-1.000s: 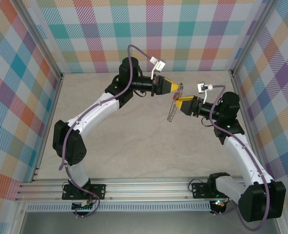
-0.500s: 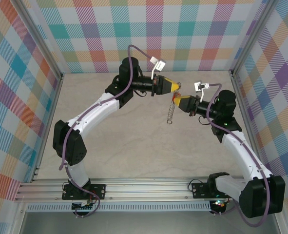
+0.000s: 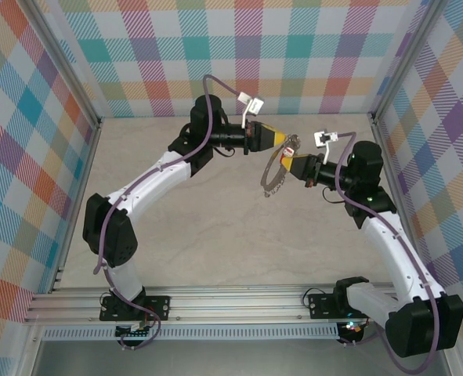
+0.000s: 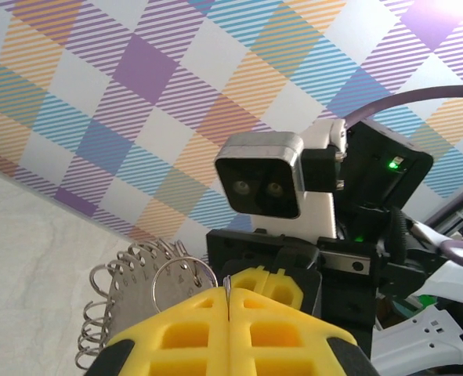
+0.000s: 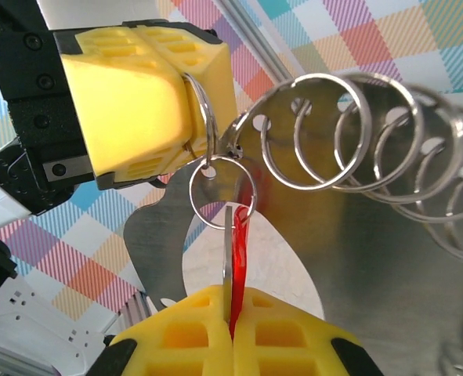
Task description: Put the keys on the keyring
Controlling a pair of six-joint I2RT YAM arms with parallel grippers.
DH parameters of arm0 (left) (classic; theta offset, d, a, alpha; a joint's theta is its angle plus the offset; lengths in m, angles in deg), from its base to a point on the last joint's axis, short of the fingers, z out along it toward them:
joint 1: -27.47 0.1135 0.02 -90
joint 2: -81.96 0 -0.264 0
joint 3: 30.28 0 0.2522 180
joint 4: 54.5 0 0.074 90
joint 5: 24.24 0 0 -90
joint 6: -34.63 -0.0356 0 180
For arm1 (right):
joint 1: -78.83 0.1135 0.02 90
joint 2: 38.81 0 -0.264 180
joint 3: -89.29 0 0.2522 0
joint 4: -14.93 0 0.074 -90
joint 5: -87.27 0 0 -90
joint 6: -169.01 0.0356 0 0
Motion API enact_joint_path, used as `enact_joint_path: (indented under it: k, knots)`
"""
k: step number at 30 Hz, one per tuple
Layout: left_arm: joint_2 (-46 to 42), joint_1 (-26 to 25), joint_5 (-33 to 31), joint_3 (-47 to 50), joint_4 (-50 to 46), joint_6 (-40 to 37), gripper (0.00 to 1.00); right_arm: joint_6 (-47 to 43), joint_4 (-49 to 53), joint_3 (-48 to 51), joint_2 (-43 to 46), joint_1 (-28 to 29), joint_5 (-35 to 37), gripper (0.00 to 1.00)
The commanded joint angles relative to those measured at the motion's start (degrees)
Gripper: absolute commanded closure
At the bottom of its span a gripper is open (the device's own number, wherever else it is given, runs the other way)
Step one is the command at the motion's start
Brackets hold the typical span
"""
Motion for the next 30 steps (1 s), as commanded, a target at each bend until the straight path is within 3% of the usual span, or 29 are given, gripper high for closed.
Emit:
enact_joint_path:
  k: [1,14,30]
  knots:
    - [-3.97,0.39,-1.86,0.13,-0.54,-2.99,1.00,-3.90,6.13,-3.04,1.43,-0.29,1.53,1.00]
    - [-5.71,0.31,-6.89,1.13,-5.29,-8.03,1.00,-6.11,13.99,-9.02,-1.55,-0.38,0.33,1.00]
    - [-4.04,0.04,-5.61,1.06,-4.61,-7.79,1.00,-7.18,16.67,-15.50,-6.42,-0.29,-2.10,1.00]
